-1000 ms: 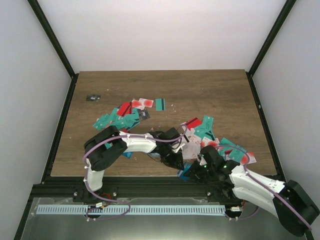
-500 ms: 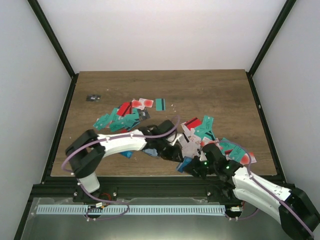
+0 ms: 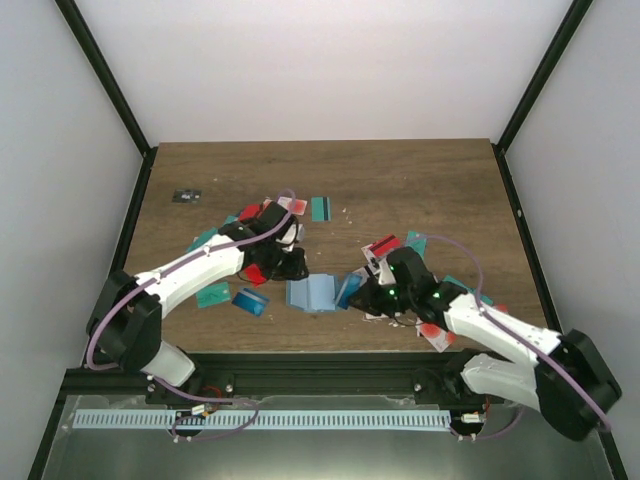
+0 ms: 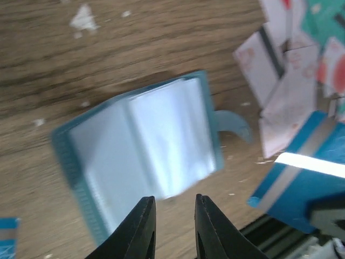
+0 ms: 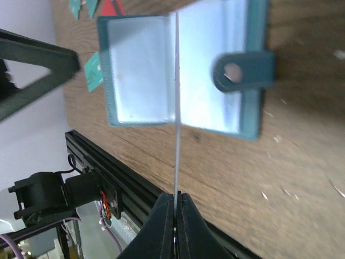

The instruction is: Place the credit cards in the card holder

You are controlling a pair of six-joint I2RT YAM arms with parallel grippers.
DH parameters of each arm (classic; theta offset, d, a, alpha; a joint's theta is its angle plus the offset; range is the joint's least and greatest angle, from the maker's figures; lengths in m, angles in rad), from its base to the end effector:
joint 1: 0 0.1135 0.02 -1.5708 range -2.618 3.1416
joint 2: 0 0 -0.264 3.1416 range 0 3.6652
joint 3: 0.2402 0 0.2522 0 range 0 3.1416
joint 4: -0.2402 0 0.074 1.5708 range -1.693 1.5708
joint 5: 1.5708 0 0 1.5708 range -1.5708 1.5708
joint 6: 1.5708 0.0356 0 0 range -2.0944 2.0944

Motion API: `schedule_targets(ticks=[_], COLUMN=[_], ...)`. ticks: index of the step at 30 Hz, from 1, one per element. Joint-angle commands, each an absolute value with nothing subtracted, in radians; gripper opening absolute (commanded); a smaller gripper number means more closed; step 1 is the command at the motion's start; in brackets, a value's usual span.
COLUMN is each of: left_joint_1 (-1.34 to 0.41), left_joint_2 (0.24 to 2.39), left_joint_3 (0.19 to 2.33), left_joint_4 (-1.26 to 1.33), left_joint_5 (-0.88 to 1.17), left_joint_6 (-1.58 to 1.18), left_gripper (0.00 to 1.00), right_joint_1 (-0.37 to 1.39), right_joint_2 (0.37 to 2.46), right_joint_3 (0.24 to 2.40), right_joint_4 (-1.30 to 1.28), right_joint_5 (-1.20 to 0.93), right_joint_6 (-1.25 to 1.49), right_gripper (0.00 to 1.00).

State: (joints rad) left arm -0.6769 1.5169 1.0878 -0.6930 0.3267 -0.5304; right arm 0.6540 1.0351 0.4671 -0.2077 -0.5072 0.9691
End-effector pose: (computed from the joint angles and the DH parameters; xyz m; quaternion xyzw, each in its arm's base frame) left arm 0.2269 -0.1970 0.2327 0.1065 0.9567 -0.2551 0.0907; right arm 0.1475 0.1348 0.1857 0.0441 0.8967 0.4311 0.0902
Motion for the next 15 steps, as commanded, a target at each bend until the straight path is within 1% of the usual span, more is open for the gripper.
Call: schedule_targets(ticks=[1, 8, 15], left_joint_1=[-0.651, -0.635, -0.633], left_joint_2=[1.511, 1.554, 1.586], left_joint_3=[1.05, 0.997, 0.969], left_joint_4=[-0.786, -0.765, -0.743], left_joint_5=[0.241, 0.201, 0.162], left_joint_6=[-0.459, -0.436, -0.425], left_gripper=[0.23, 0.21, 0.18], right_joint_1=[0.646, 0.646, 0.646], right_joint_2=[1.173, 1.405, 1.558], right_joint_3=[0.585, 0.746, 0.81], right_joint_4=[-0.105, -0.066, -0.073], right_joint_5=[-0.607, -0.721, -0.759], right_joint_6=[0.829, 0.754, 0.693], right_gripper=[0.01, 0.01, 0.01])
